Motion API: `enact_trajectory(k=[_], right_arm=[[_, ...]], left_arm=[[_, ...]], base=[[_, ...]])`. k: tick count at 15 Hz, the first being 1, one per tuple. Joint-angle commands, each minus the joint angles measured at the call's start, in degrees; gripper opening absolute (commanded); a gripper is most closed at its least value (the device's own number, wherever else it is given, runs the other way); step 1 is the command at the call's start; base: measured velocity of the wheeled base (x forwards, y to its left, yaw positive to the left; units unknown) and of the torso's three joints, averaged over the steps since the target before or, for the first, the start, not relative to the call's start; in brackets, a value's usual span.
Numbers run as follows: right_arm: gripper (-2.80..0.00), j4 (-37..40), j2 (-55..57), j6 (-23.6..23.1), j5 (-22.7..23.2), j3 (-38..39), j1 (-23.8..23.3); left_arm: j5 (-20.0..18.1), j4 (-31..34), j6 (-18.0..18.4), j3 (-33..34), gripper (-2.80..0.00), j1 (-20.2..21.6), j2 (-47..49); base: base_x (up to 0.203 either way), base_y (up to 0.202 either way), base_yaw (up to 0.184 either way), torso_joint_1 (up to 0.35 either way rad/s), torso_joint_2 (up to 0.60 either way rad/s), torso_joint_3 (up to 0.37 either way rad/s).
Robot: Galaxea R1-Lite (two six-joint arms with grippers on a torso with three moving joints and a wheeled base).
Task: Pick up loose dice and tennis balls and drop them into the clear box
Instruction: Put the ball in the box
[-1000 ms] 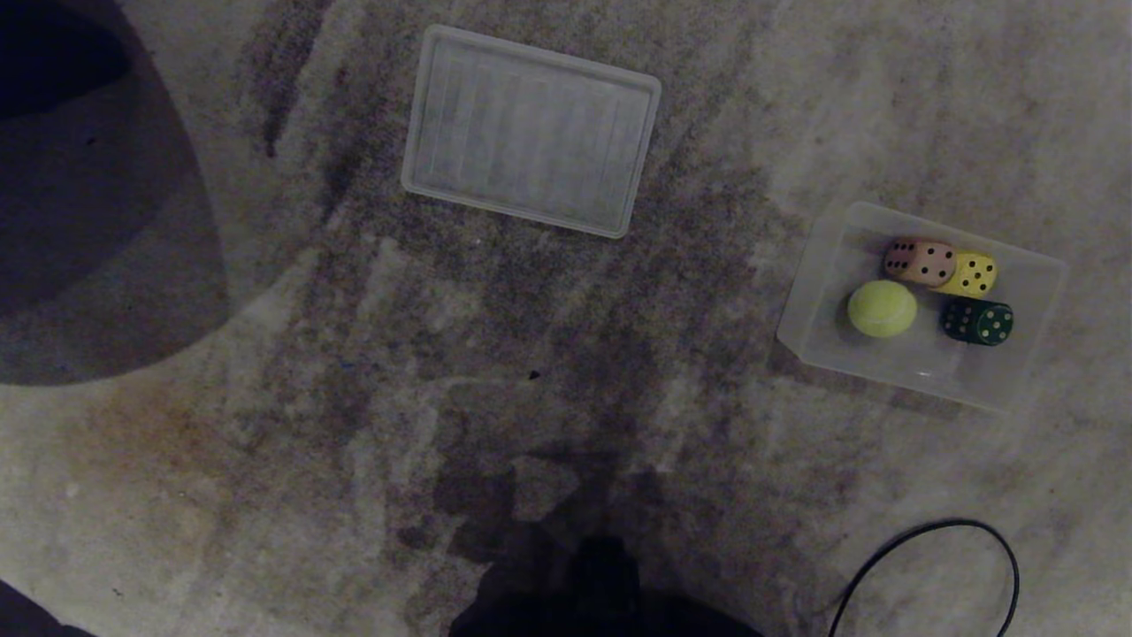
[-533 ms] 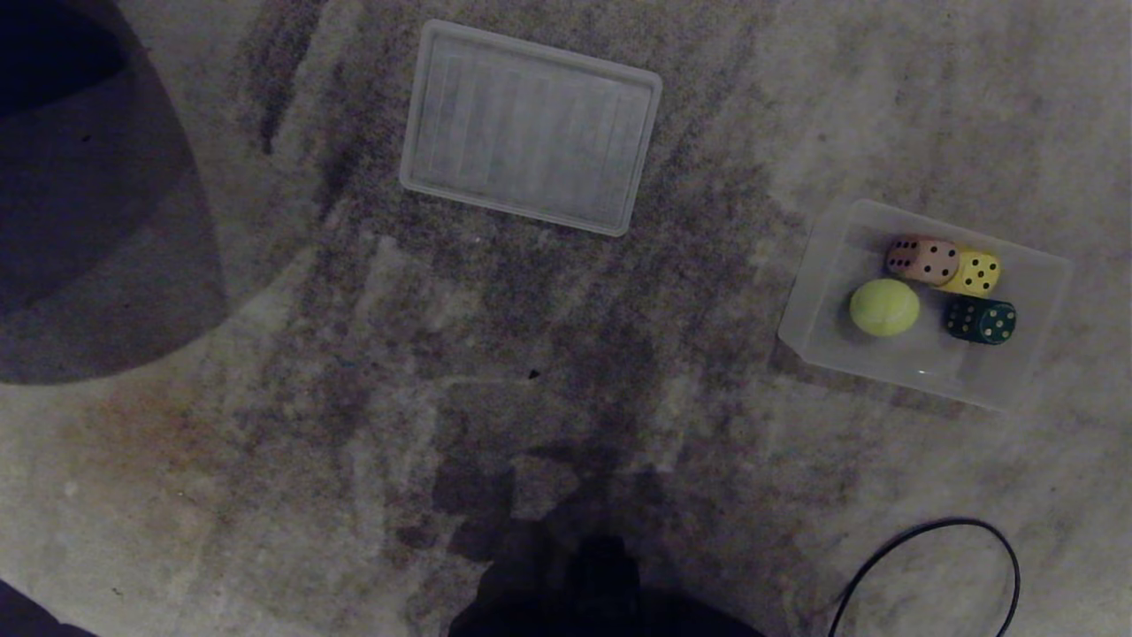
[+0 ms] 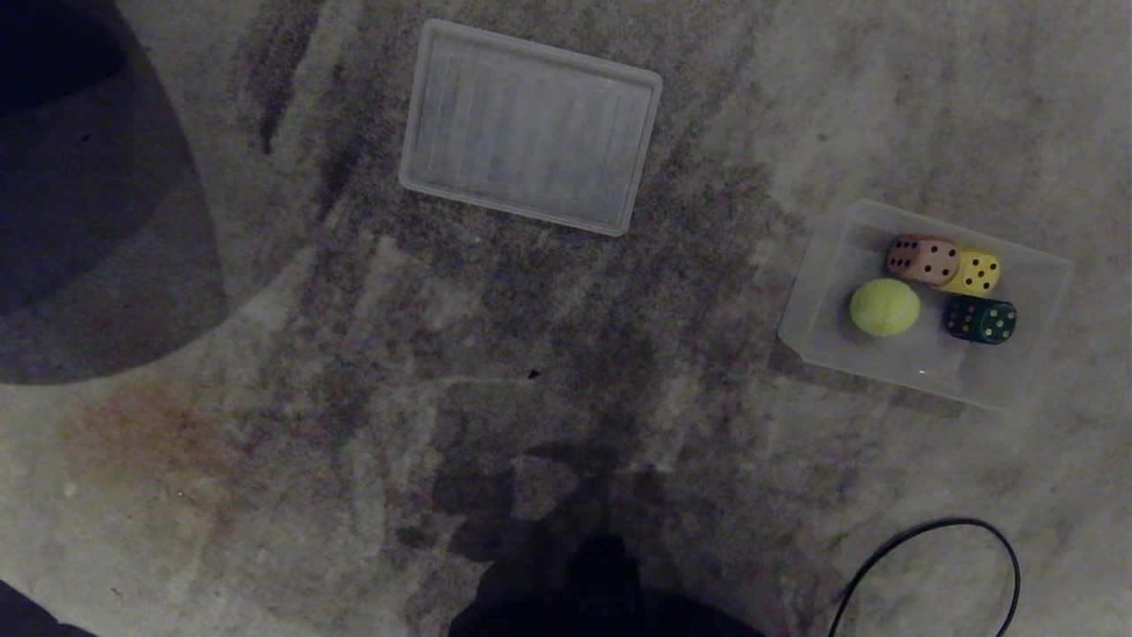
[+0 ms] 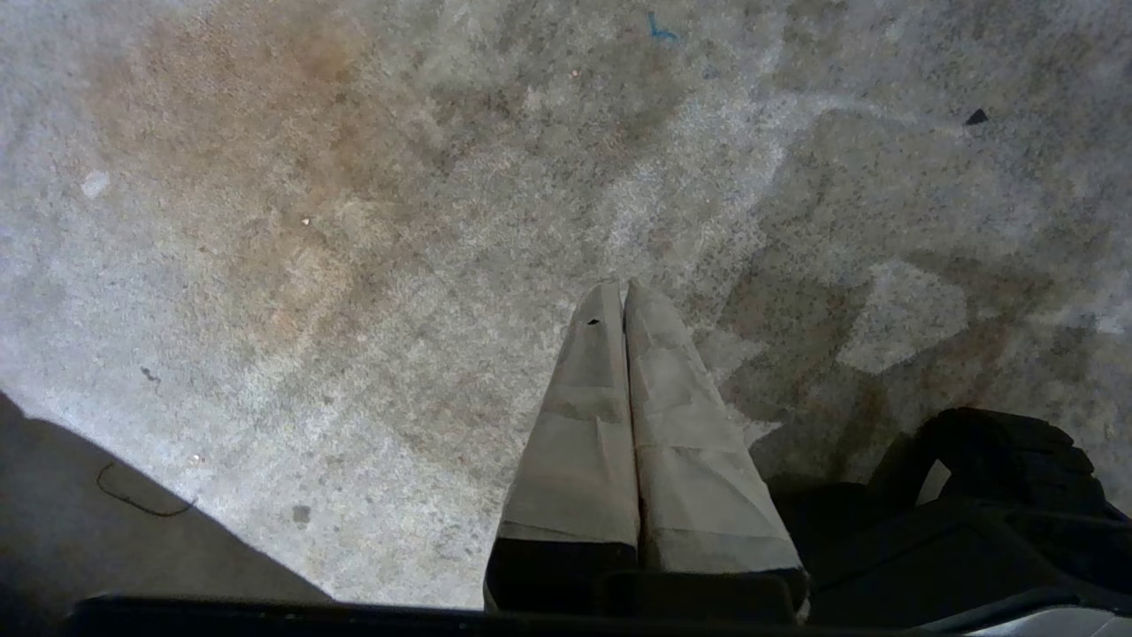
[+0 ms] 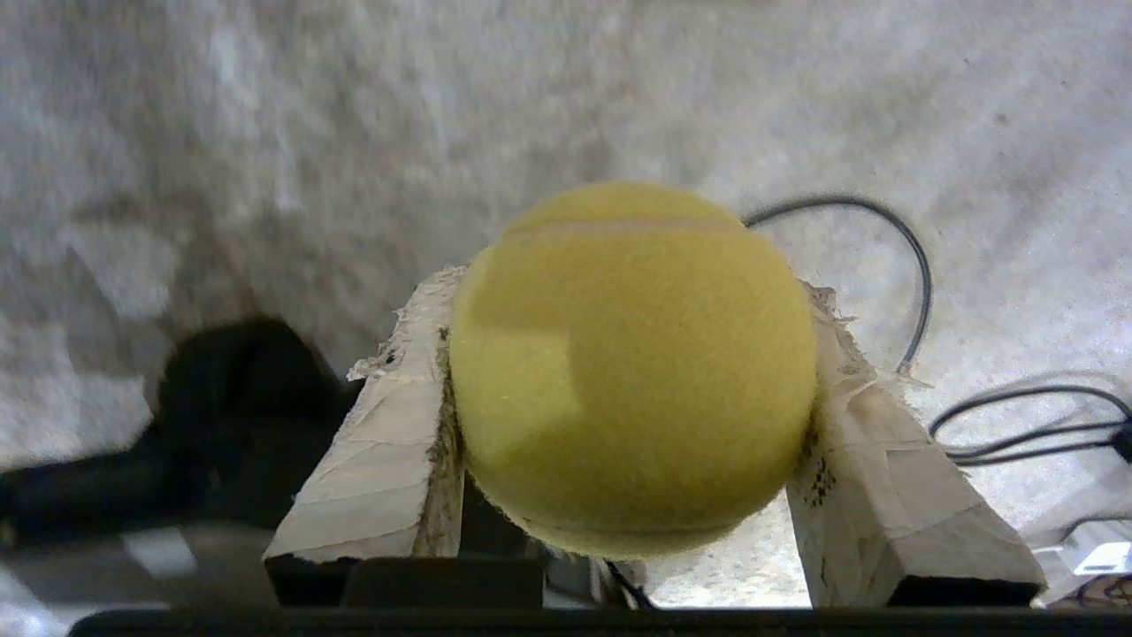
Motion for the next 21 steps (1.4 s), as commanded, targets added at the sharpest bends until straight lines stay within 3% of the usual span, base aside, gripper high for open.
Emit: enact_trajectory(k=[1, 7, 12, 19, 20, 21], right_arm=[[-2.80, -8.9, 17.8, 0.5, -0.2, -1.3, 0.0], [-2.80, -34.7, 47.3, 4.8, -2.1, -2.5, 0.1], [-2.80, -52.5, 62.6, 9.9, -2.8, -7.2, 0.0], [-2.80, -53.6, 66.0, 11.2, -2.6, -7.1, -2.9], [0.00, -53.6, 66.0, 11.1, -2.7, -7.1, -3.4], [0.00, -53.6, 66.0, 10.9, -2.8, -7.3, -4.6]], left_arm=[[0.0, -0.1, -0.1, 0.1, -2.80, 0.0, 0.0], [0.0, -0.1, -0.1, 0.1, -2.80, 0.0, 0.1], [0.0, 0.0, -0.1, 0.1, -2.80, 0.0, 0.0], [0.0, 0.0, -0.1, 0.1, -2.80, 0.0, 0.1], [0.0, 0.0, -0.1, 0.1, -2.80, 0.0, 0.1], [0.0, 0.0, -0.1, 0.1, -2.80, 0.0, 0.0]], base=[[0.000, 0.000, 0.000, 0.000, 0.00, 0.000], [0.000, 0.000, 0.000, 0.000, 0.00, 0.000], [0.000, 0.000, 0.000, 0.000, 0.00, 0.000], [0.000, 0.000, 0.000, 0.000, 0.00, 0.000], [0.000, 0.000, 0.000, 0.000, 0.00, 0.000], [0.000, 0.000, 0.000, 0.000, 0.00, 0.000]])
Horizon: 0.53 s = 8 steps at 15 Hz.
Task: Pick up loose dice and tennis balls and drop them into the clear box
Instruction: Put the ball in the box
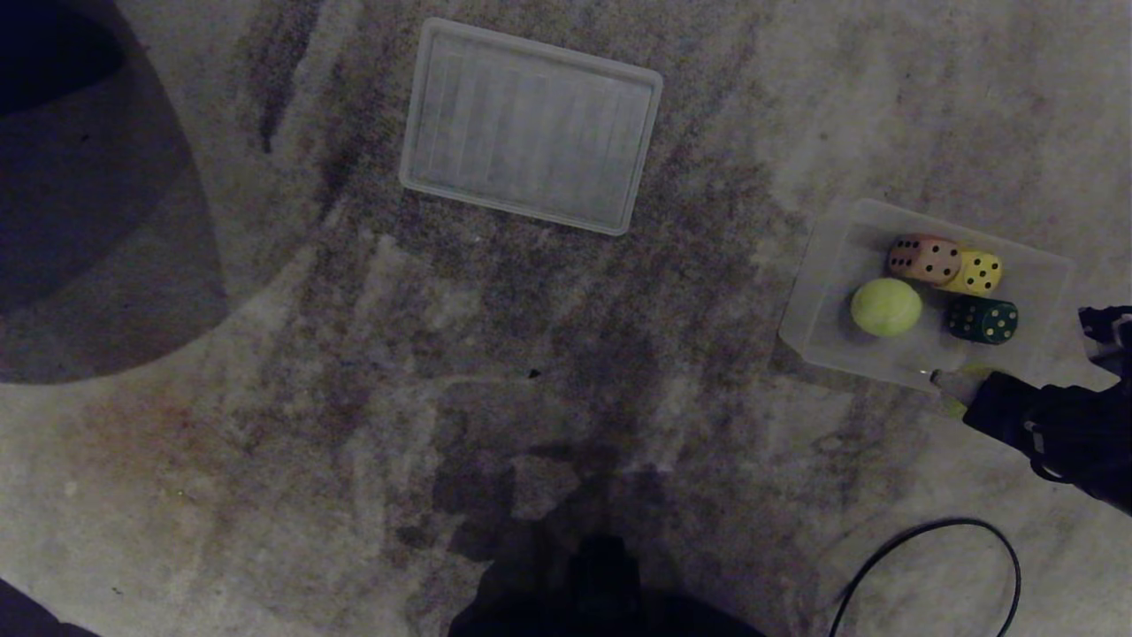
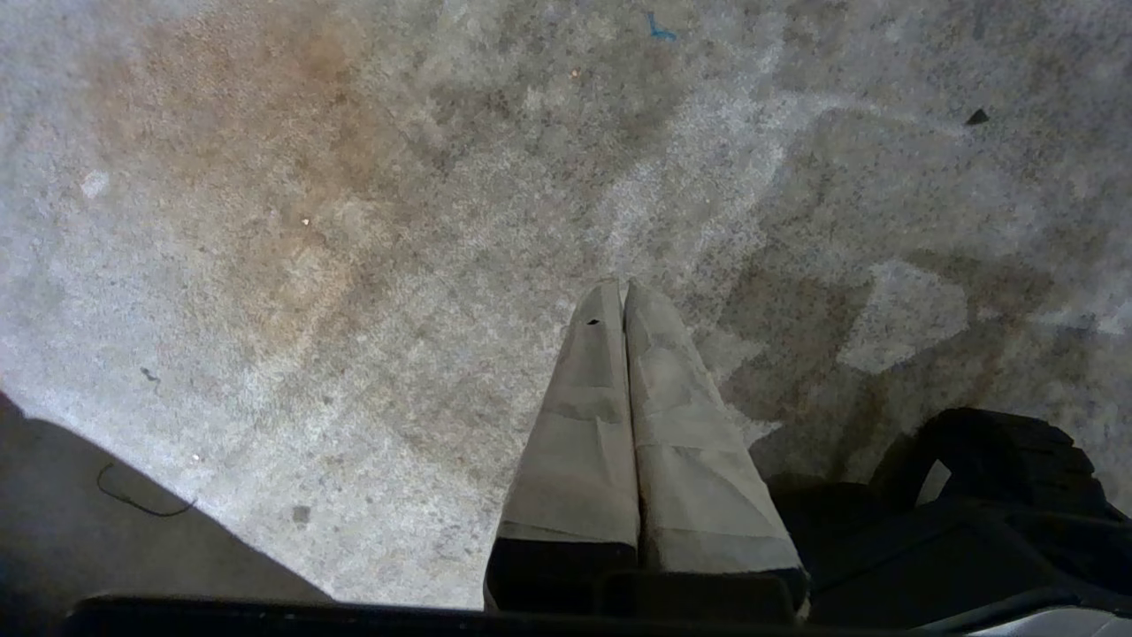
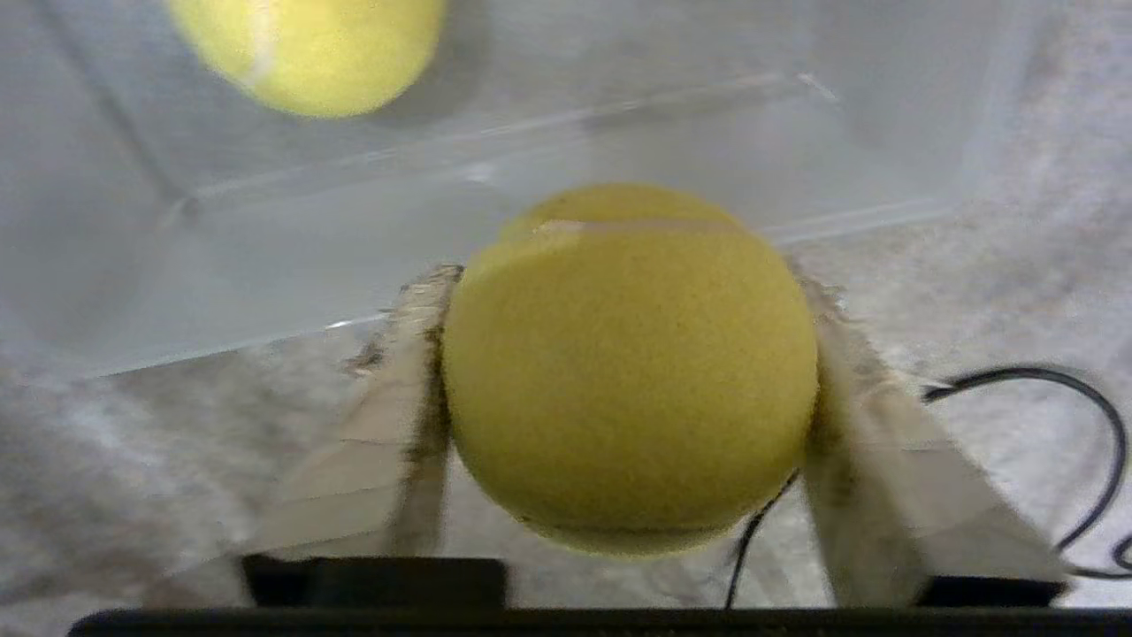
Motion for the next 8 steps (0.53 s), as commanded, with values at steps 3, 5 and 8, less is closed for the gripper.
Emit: enact_trajectory(k=[3, 5, 8], right_arm=[[0.00, -0.2, 0.2, 0.0, -0.1, -0.2, -3.6], [0.00, -0.4, 0.1, 0.0, -0.1, -0.2, -3.8], [0.00, -0.4, -2.5, -0.1, 0.3, 0.5, -3.6]], left_arm=[[0.0, 0.0, -0.1, 0.1, -2.80, 0.0, 0.1], [0.0, 0.0, -0.1, 0.1, -2.80, 0.0, 0.0], [0.0, -0.1, -0.1, 0.1, -2.80, 0.0, 0.0]], base=[[0.000, 0.000, 0.000, 0.000, 0.00, 0.000], [0.000, 0.000, 0.000, 0.000, 0.00, 0.000], [0.000, 0.000, 0.000, 0.000, 0.00, 0.000]])
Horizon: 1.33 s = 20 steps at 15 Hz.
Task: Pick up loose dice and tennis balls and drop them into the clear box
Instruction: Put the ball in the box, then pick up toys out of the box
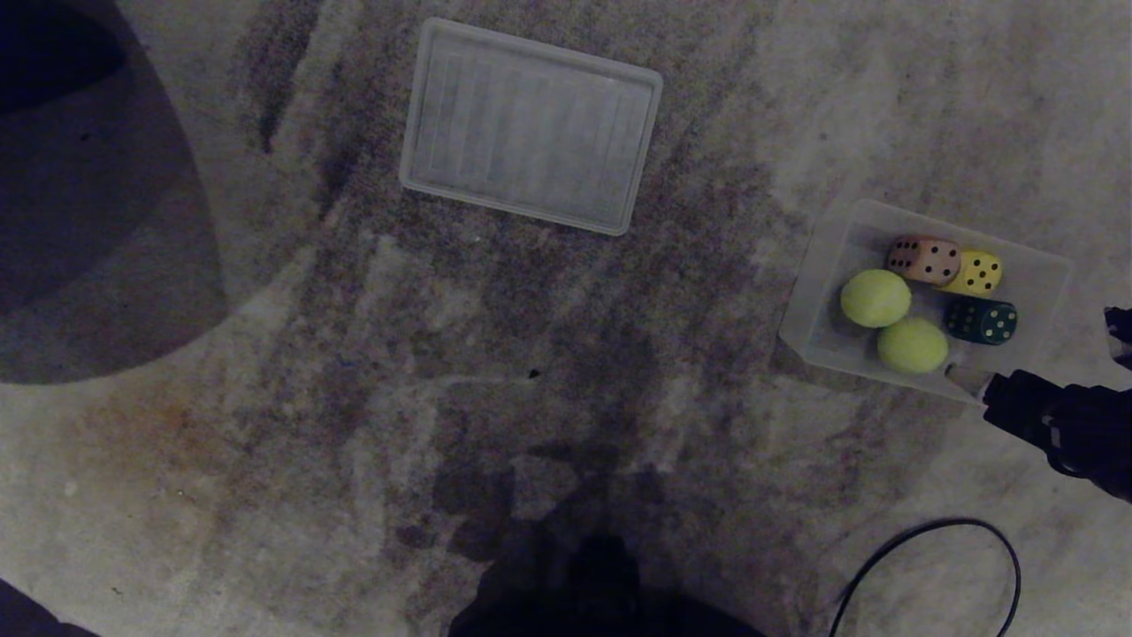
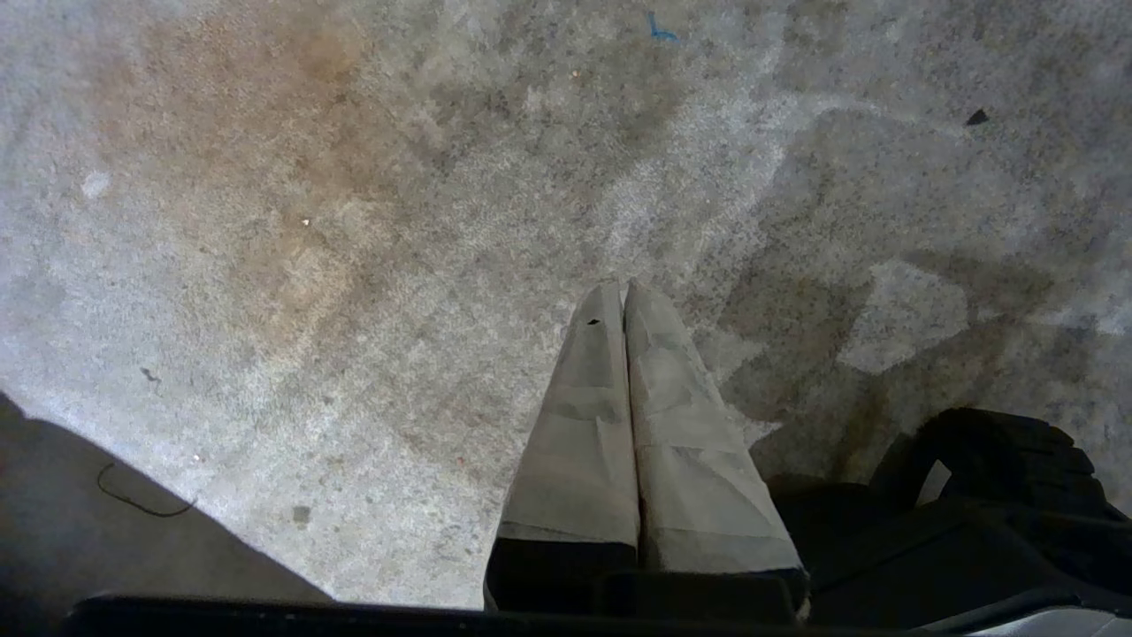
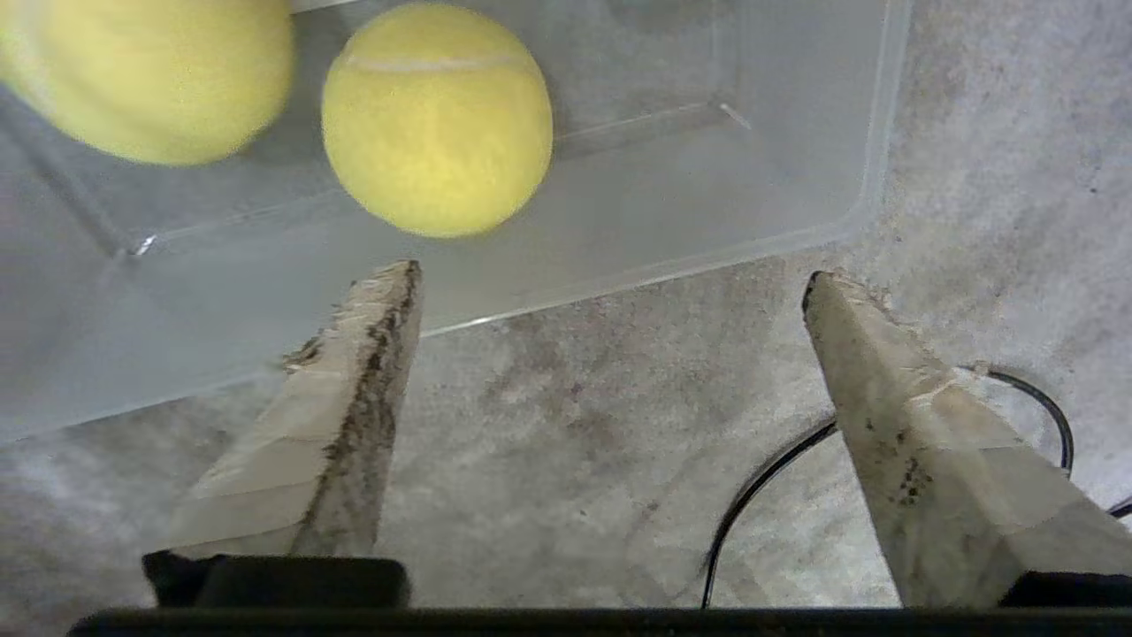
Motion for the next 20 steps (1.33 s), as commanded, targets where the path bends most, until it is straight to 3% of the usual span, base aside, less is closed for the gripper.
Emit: enact_trajectory(k=[1, 6, 7, 11, 20], right_arm=[[0.00, -0.2, -3.7, 0.2, 0.3, 1.1, 0.4], [0.00, 0.3, -15.5, -1.0, 6.4, 10.8, 0.8], [-2.80, 0.5, -18.5, -1.6, 7.9, 12.8, 1.0], [-2.80, 7.3, -29.8, -7.2, 11.7, 18.1, 2.5], [-2.80, 49.4, -72.5, -13.1, 11.6, 18.2, 7.1]], left_arm=[[0.0, 0.0, -0.1, 0.1, -2.80, 0.0, 0.1], [0.0, -0.1, -0.1, 0.1, -2.80, 0.0, 0.0], [0.0, 0.0, -0.1, 0.1, -2.80, 0.0, 0.0], [0.0, -0.1, -0.1, 0.1, -2.80, 0.0, 0.0], [0.0, -0.1, -0.2, 0.1, -2.80, 0.0, 0.1]], base=[[0.000, 0.000, 0.000, 0.000, 0.00, 0.000], [0.000, 0.000, 0.000, 0.000, 0.00, 0.000], [0.000, 0.000, 0.000, 0.000, 0.00, 0.000], [0.000, 0.000, 0.000, 0.000, 0.00, 0.000], [0.000, 0.000, 0.000, 0.000, 0.00, 0.000]])
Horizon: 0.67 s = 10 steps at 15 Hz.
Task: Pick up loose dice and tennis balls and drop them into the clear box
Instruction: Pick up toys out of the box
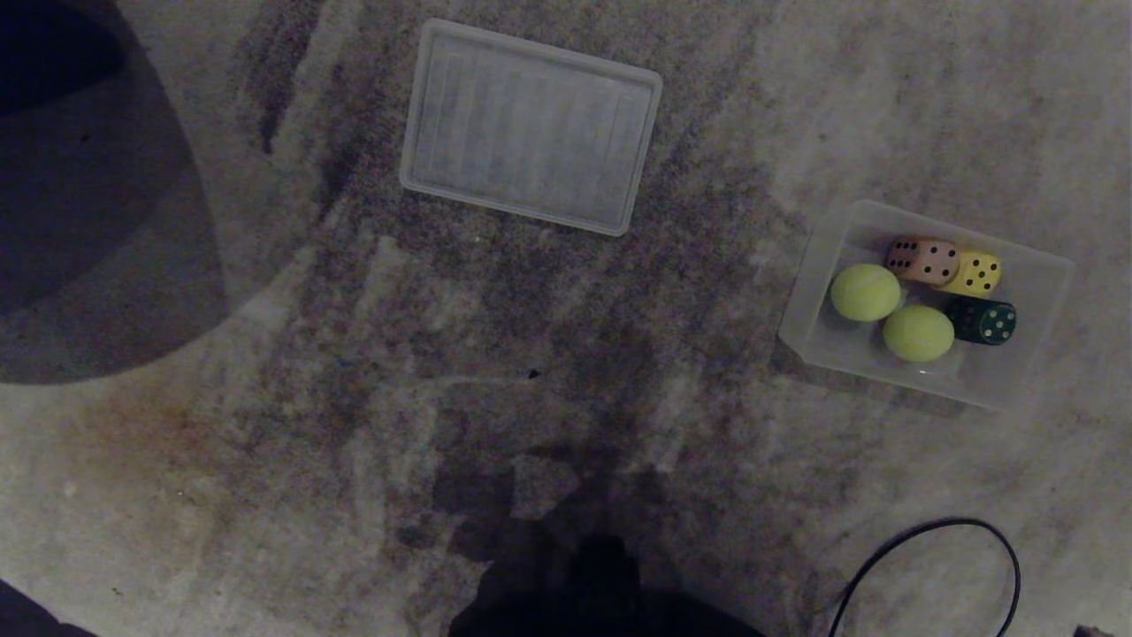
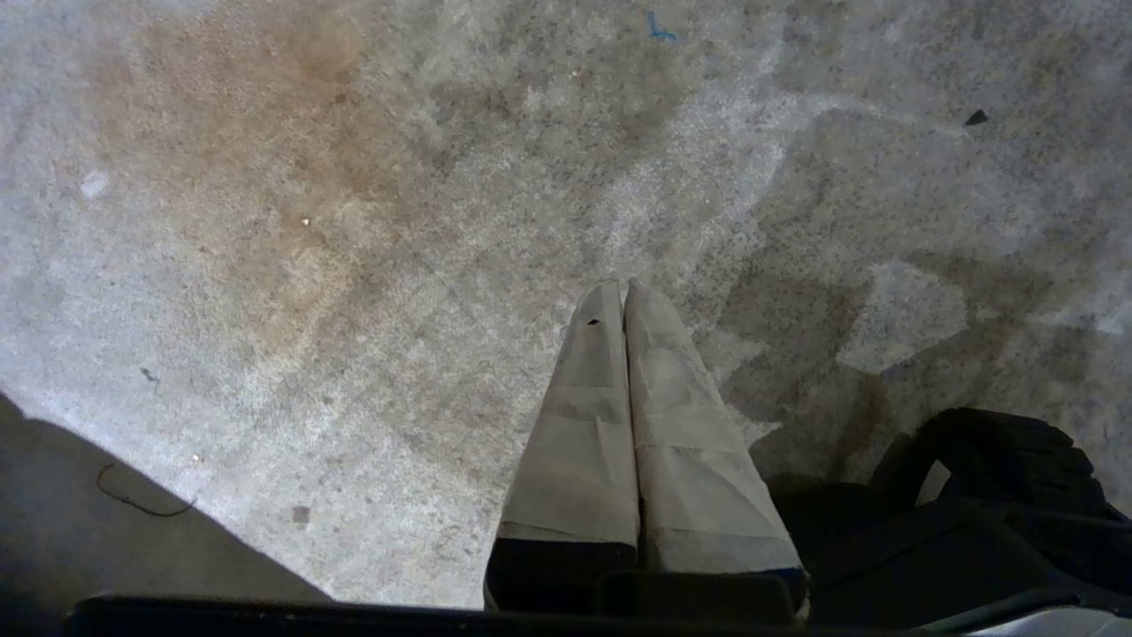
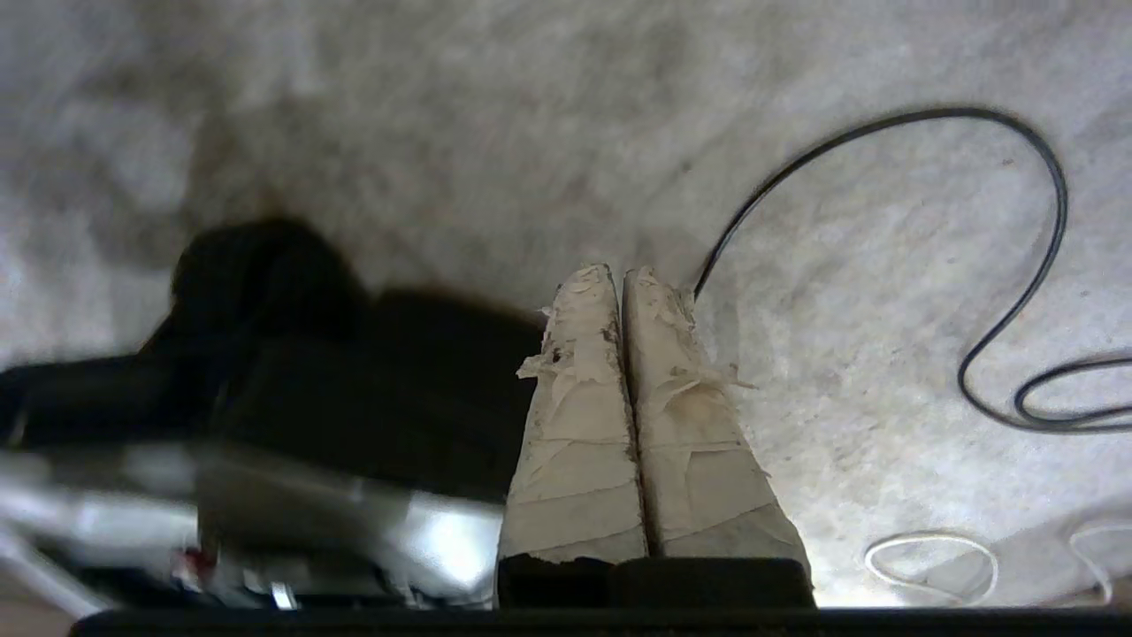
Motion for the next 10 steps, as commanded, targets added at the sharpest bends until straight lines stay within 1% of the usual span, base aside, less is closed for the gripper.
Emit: enact_trajectory(k=[1, 5, 7, 8, 10], right_arm=[[-2.80, 7.1, -14.0, -1.9, -0.1, -0.7, 2.6], [-2.80, 7.9, -17.0, -2.7, 0.5, -0.6, 2.3], [-2.80, 7.9, -23.9, -2.8, 0.5, -0.6, 2.0], [-2.80, 7.8, -26.2, -2.6, 0.2, -0.6, 1.9], [-2.80, 7.7, -26.1, -1.1, -0.8, -0.5, 1.8]], left_arm=[[0.0, 0.0, -0.1, 0.1, -2.80, 0.0, 0.0], [0.0, 0.0, -0.1, 0.1, -2.80, 0.0, 0.0], [0.0, -0.1, 0.0, 0.1, -2.80, 0.0, 0.0], [0.0, 0.0, -0.1, 0.1, -2.80, 0.0, 0.1], [0.0, 0.0, -0.1, 0.1, -2.80, 0.0, 0.0]], base=[[0.000, 0.000, 0.000, 0.000, 0.00, 0.000], [0.000, 0.000, 0.000, 0.000, 0.00, 0.000], [0.000, 0.000, 0.000, 0.000, 0.00, 0.000], [0.000, 0.000, 0.000, 0.000, 0.00, 0.000], [0.000, 0.000, 0.000, 0.000, 0.00, 0.000]])
